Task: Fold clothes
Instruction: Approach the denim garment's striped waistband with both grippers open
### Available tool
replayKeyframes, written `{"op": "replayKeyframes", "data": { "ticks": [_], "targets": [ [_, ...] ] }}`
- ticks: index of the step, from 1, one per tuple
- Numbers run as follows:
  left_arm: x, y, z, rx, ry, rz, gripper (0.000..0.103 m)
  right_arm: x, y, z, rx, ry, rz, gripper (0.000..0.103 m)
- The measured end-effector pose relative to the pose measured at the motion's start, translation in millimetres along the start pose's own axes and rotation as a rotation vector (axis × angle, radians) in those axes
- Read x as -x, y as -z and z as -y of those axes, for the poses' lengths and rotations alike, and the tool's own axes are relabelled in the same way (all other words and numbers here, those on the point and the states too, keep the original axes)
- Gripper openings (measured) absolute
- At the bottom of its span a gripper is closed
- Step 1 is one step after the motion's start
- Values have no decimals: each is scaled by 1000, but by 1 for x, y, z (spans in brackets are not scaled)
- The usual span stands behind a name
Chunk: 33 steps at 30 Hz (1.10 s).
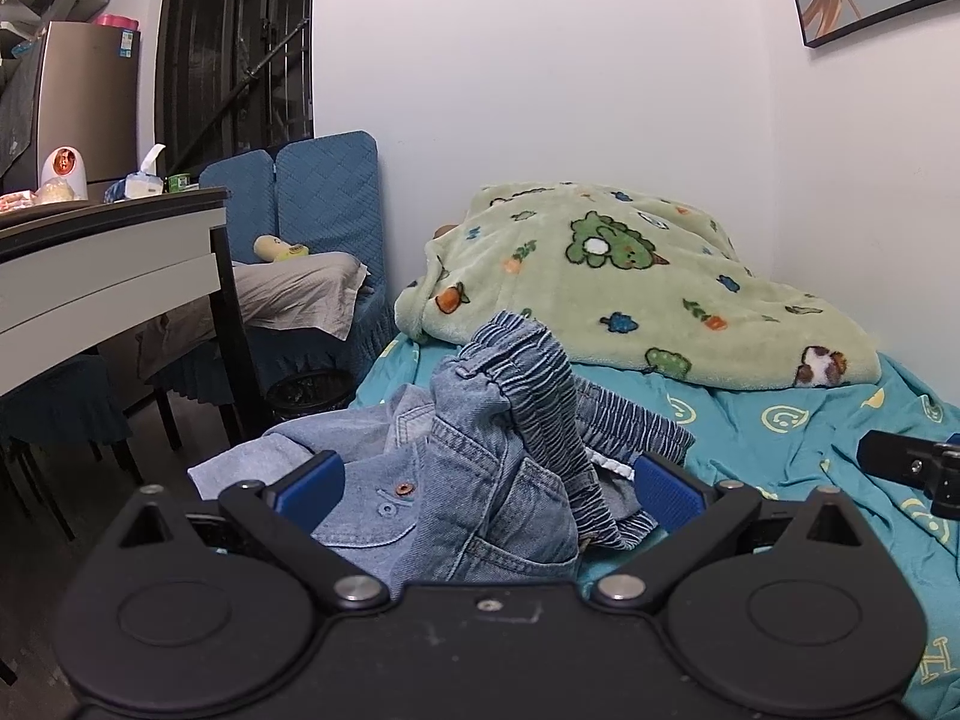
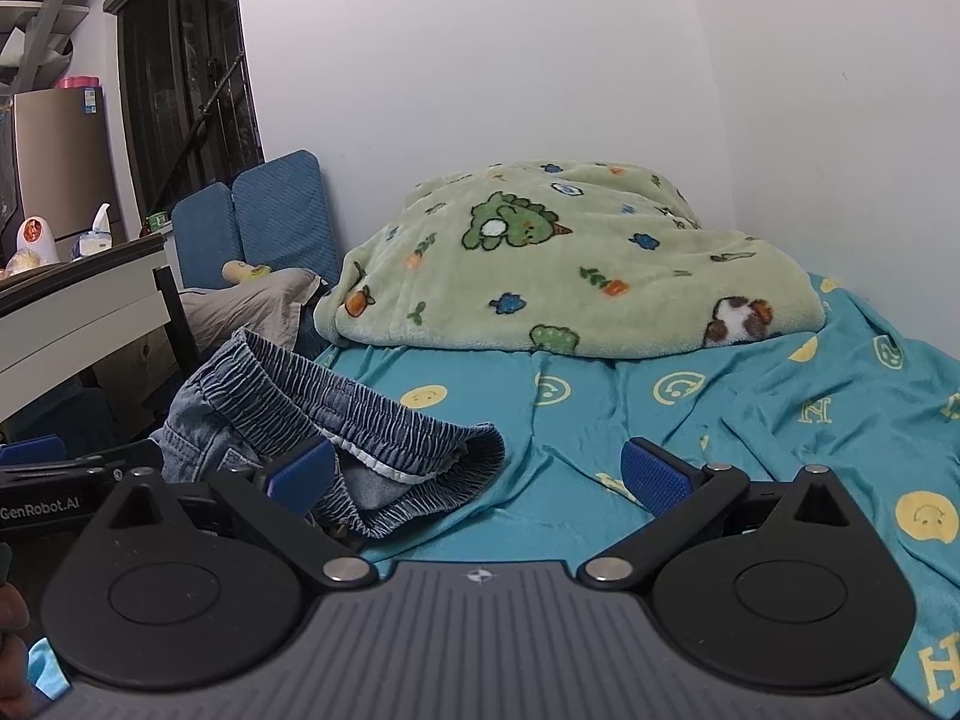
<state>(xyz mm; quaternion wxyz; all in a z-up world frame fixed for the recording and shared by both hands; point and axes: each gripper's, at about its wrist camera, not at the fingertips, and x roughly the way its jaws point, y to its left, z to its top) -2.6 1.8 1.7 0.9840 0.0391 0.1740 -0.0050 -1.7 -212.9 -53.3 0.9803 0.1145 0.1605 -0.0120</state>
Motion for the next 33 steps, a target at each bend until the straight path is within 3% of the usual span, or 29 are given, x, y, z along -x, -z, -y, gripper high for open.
{"op": "replayKeyframes", "data": {
  "ticks": [20, 26, 27, 33],
  "targets": [
    [-1, 1, 3, -1, 21, -5, 103, -3, 0, 2, -3, -12, -14, 103],
    [1, 2, 3, -9, 53, 5, 103, -3, 0, 3, -2, -3, -12, 103],
    [1, 2, 4, -25, 111, 11, 103, -3, 1, 3, -3, -3, -13, 103],
    [-2, 1, 3, -17, 126, 6, 103, -4, 0, 4, -4, -10, -18, 103]
  ]
}}
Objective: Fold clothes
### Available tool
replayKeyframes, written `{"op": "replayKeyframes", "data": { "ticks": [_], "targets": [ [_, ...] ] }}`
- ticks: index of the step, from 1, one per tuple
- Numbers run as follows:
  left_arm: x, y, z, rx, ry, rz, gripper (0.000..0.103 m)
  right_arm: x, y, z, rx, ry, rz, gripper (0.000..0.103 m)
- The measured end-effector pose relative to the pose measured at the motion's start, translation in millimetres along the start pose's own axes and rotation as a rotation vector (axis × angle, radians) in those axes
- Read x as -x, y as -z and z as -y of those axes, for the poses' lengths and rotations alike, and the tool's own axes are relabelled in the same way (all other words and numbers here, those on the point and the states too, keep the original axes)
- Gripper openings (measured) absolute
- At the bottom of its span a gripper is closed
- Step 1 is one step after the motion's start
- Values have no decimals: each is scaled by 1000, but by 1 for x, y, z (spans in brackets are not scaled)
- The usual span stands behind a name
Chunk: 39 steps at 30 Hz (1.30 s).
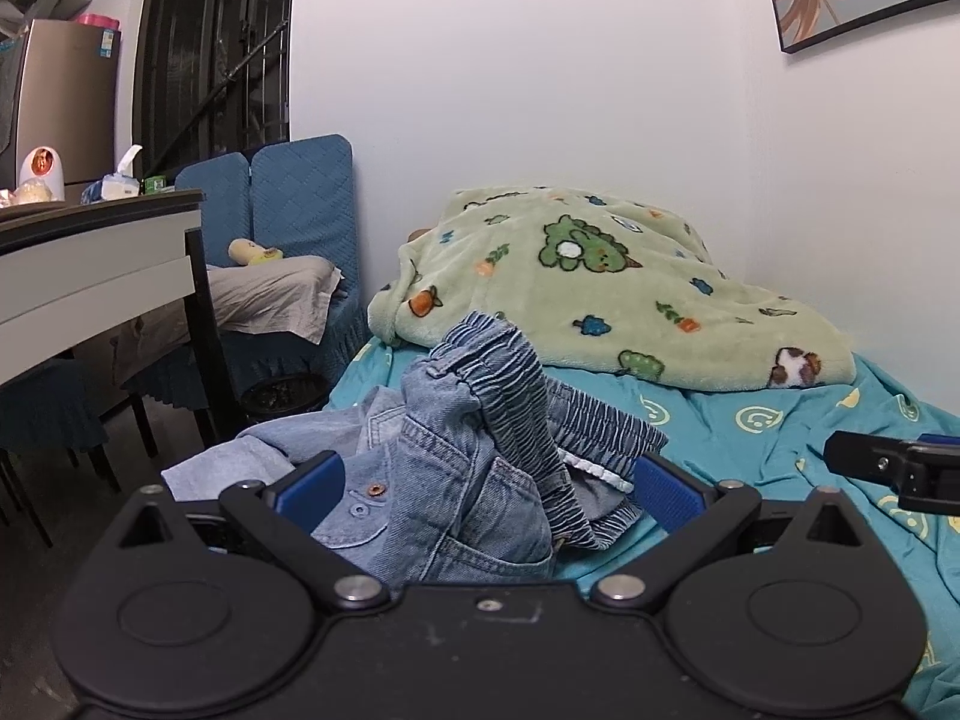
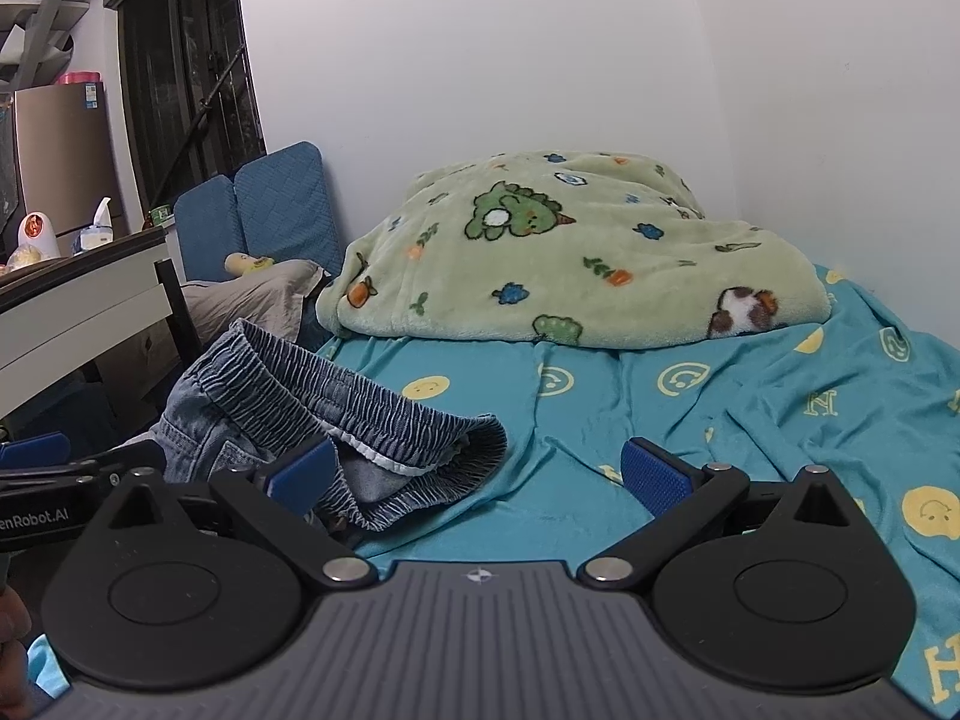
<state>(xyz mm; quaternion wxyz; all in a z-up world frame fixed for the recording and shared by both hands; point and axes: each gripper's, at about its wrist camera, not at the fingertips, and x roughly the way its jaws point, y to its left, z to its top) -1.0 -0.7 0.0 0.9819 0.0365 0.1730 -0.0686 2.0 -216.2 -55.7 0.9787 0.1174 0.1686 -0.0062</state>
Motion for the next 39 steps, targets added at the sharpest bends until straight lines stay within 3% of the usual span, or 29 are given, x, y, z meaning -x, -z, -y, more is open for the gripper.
{"op": "replayKeyframes", "data": {
  "ticks": [9, 17, 23, 25, 29, 30, 36, 38, 39],
  "targets": [
    [-38, -31, 15, -92, 21, -55, 103, -1, 0, 6, -32, 0, -10, 103],
    [-97, -54, 29, -155, -25, -65, 103, -13, -1, 10, -24, 13, -14, 103],
    [-140, -54, 12, -103, -62, -118, 93, -31, 3, 18, -67, -1, -46, 103],
    [-153, -52, 4, -98, -80, -148, 82, -34, 7, 18, -67, -13, -51, 103],
    [-158, -50, -11, -19, -44, -190, 57, -44, 12, 22, -70, -16, -83, 103],
    [-156, -50, -14, -5, -33, -194, 55, -45, 12, 23, -77, -16, -89, 103],
    [-113, -55, -13, 46, 28, -181, 31, -41, 14, 21, -57, -4, -77, 103],
    [-91, -55, -16, 88, 62, -180, 14, -40, 14, 21, -51, 5, -75, 103],
    [-79, -54, -18, 109, 73, -180, 14, -39, 14, 21, -45, 13, -70, 103]
  ]
}}
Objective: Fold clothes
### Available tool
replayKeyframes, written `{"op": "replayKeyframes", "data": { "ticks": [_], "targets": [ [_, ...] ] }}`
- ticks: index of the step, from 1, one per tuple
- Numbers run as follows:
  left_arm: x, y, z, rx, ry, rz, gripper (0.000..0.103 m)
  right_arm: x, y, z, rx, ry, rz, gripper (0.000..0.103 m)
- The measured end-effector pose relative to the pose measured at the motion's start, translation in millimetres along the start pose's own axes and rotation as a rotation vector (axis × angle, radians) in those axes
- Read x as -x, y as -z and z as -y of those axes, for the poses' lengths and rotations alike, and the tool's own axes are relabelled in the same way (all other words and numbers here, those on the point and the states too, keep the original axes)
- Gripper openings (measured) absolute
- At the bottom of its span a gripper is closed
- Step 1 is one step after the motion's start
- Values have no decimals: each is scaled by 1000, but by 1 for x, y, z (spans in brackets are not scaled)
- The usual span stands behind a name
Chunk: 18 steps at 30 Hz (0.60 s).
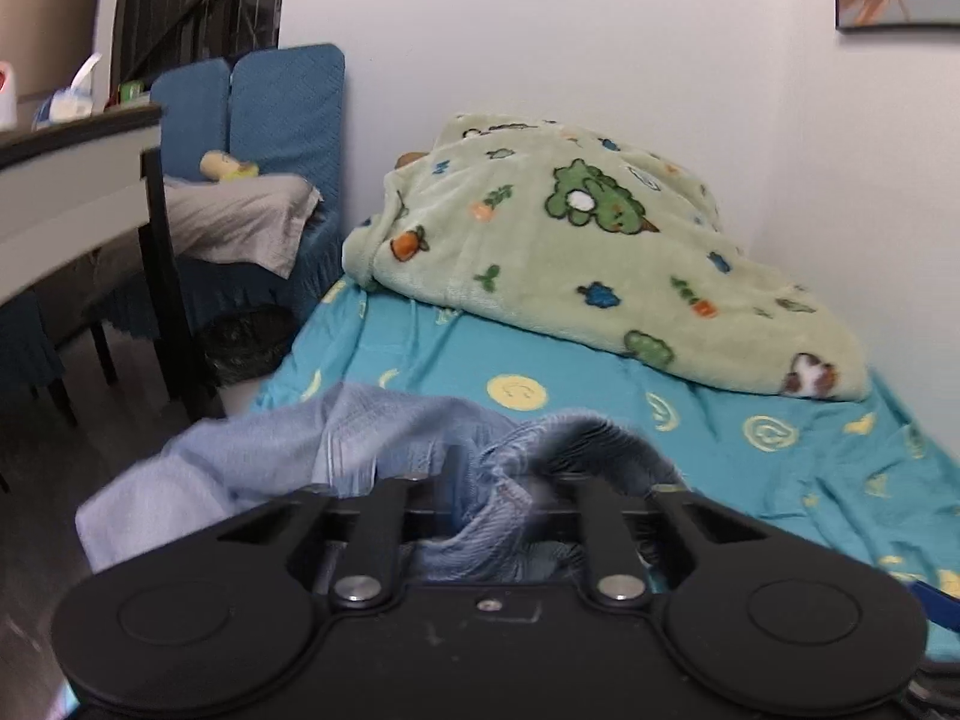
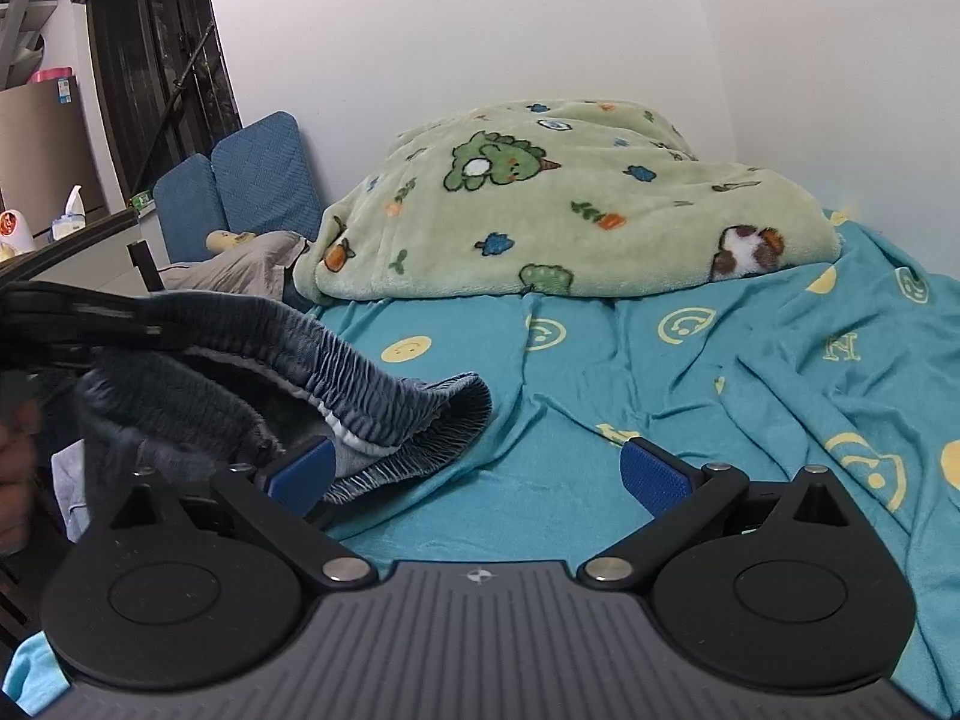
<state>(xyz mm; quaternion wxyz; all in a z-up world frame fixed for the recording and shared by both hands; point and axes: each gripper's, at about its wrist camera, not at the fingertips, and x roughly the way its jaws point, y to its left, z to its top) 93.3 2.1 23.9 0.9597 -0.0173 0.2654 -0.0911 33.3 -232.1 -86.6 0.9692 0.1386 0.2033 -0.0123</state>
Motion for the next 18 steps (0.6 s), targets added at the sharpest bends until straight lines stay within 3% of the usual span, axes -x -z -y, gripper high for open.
{"op": "replayKeyframes", "data": {
  "ticks": [4, 12, 18],
  "targets": [
    [39, 19, -9, 47, 25, 10, 14, 2, 2, -1, 15, 23, 7, 103],
    [63, 35, -69, 322, 16, 8, 15, -18, 10, -1, 56, -10, -31, 102],
    [58, 43, -71, 338, -27, 21, 16, -60, 18, -10, 139, -53, -50, 92]
  ]
}}
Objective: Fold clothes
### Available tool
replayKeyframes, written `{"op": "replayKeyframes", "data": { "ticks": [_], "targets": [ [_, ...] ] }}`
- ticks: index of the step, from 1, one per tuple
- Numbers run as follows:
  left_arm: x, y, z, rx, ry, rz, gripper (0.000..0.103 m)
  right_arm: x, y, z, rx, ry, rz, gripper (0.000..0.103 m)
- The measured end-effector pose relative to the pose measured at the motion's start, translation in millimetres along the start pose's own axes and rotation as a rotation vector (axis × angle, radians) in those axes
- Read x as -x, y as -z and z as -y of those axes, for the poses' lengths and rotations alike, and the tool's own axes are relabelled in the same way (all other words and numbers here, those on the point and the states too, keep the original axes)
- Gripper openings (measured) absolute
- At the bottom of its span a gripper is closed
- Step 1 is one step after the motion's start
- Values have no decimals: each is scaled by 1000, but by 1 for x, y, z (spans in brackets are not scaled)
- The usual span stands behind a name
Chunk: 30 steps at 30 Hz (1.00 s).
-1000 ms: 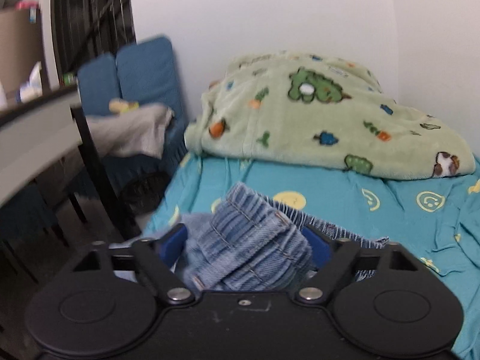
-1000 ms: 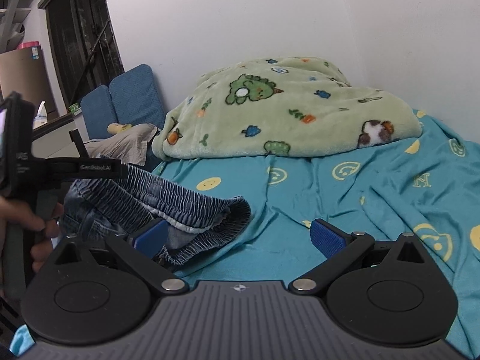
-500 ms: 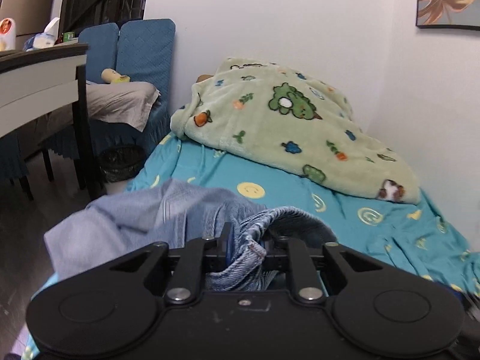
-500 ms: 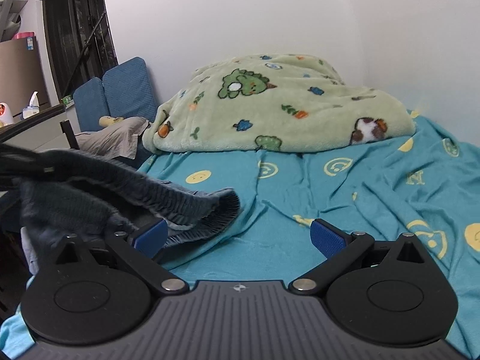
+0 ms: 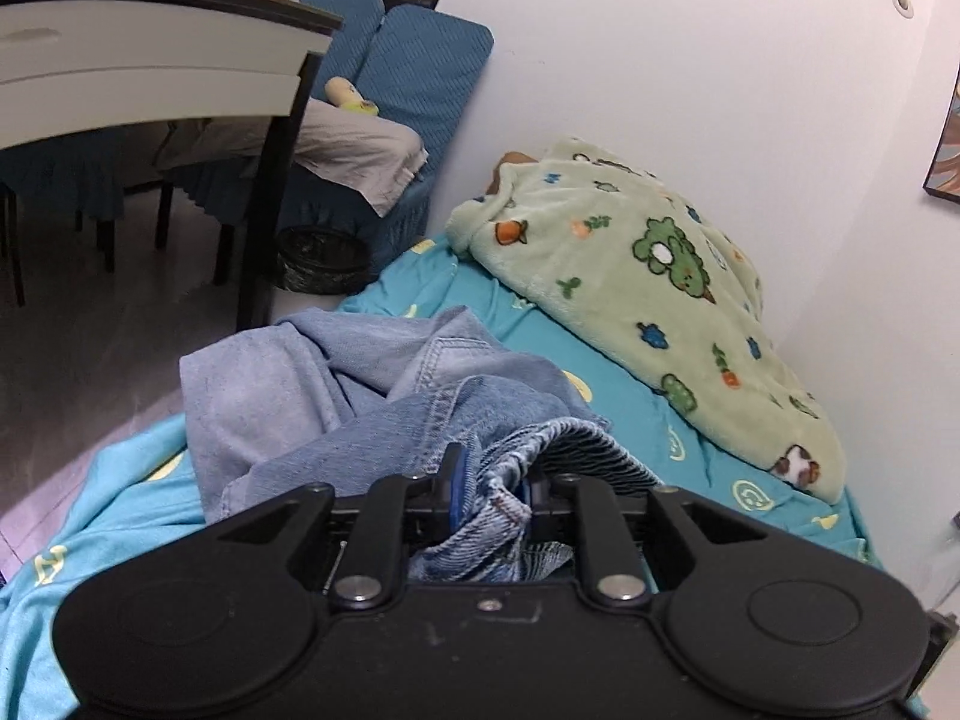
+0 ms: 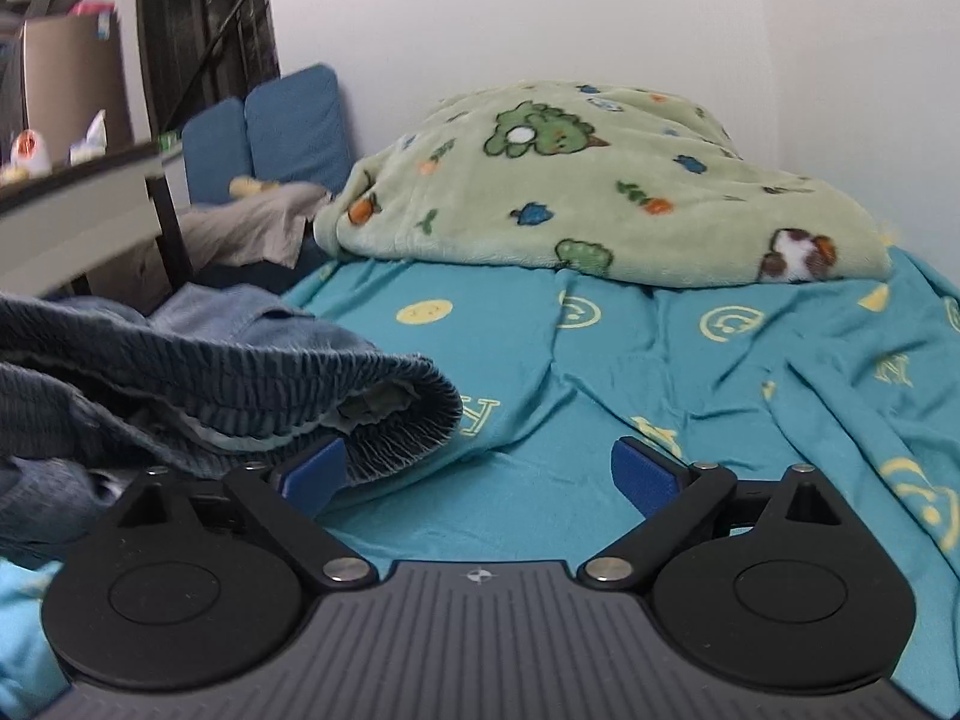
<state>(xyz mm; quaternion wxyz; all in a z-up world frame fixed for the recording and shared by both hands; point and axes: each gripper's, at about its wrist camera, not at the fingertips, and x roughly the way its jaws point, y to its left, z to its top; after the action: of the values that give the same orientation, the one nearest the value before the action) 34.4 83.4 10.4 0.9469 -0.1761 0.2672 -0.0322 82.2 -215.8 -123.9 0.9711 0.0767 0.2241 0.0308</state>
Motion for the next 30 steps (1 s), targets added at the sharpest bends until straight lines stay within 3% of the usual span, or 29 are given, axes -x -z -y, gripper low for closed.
{"op": "replayKeyframes", "data": {
  "ticks": [5, 10, 15, 18, 21, 24, 25, 27, 28, 30],
  "targets": [
    [-7, 8, -2, -27, -19, -19, 17, -35, -2, 5, -16, -53, 5, 84],
    [-14, 16, -6, -48, -46, -53, 18, -74, -3, -4, 24, -86, -15, 65],
    [-19, 21, -3, -75, -77, -74, 23, -96, -2, 2, -13, -115, -61, 46],
    [-23, 24, 1, -96, -85, -93, 23, -100, -7, 7, -35, -138, -55, 42],
    [-24, 26, 6, -133, -95, -96, 25, -103, -8, 13, -84, -130, -64, 27],
    [-29, 30, 9, -152, -100, -136, 30, -99, -12, 19, -148, -123, -58, 5],
    [-31, 32, 10, -160, -105, -148, 30, -95, -14, 23, -180, -127, -47, 5],
    [-32, 34, 12, -181, -115, -166, 24, -83, -21, 25, -210, -133, 9, 4],
    [-30, 35, 15, -198, -109, -168, 15, -77, -24, 26, -221, -135, 40, 4],
    [-19, 38, 26, -248, -86, -141, 10, -61, -37, 26, -243, -137, 101, 3]
  ]
}}
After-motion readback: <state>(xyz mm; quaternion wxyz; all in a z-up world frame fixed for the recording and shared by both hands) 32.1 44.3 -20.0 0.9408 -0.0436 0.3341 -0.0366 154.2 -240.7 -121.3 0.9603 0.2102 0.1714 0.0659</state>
